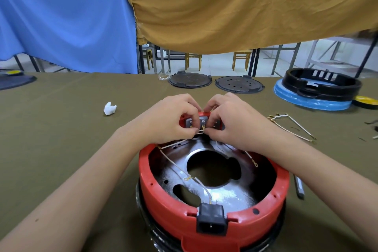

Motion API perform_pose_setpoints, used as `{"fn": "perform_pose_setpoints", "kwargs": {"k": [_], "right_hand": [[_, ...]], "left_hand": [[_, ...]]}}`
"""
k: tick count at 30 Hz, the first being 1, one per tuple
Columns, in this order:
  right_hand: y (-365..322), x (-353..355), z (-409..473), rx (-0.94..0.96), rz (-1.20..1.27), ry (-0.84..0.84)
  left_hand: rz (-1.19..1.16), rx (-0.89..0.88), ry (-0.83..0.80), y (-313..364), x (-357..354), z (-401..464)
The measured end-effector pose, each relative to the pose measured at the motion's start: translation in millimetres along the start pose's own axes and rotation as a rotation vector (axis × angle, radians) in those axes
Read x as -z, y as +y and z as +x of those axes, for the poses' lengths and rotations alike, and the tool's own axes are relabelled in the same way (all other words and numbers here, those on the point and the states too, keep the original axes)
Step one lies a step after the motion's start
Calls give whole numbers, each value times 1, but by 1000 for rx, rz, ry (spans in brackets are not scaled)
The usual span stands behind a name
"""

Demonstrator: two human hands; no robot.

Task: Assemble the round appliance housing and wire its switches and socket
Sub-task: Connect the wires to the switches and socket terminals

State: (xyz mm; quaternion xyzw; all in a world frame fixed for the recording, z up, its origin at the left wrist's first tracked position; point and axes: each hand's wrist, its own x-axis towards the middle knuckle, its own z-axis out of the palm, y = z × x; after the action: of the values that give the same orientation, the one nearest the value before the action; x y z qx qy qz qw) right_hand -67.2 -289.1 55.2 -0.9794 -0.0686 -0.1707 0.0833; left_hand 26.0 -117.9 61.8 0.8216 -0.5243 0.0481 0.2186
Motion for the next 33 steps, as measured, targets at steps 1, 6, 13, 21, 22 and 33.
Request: {"fn": "perform_pose_setpoints", "kwargs": {"k": [1, 6, 13, 21, 22, 33], "right_hand": [[0, 0, 1, -4, -6, 15], [-2, 0, -1, -10, 50, 60], [-2, 11, 13, -24, -25, -99], [4, 4, 8, 7, 21, -45], [4, 3, 8, 11, 34, -43], [7, 2, 11, 36, -28, -36]], "left_hand": [[-6, 1, 16, 0, 0, 0], [9, 66, 37, 1, 0, -1], [98, 109, 20, -3, 3, -2], [25, 129, -33, -4, 9, -3], [28, 125, -34, -4, 9, -3], [7, 121, -31, -7, 8, -2]]}}
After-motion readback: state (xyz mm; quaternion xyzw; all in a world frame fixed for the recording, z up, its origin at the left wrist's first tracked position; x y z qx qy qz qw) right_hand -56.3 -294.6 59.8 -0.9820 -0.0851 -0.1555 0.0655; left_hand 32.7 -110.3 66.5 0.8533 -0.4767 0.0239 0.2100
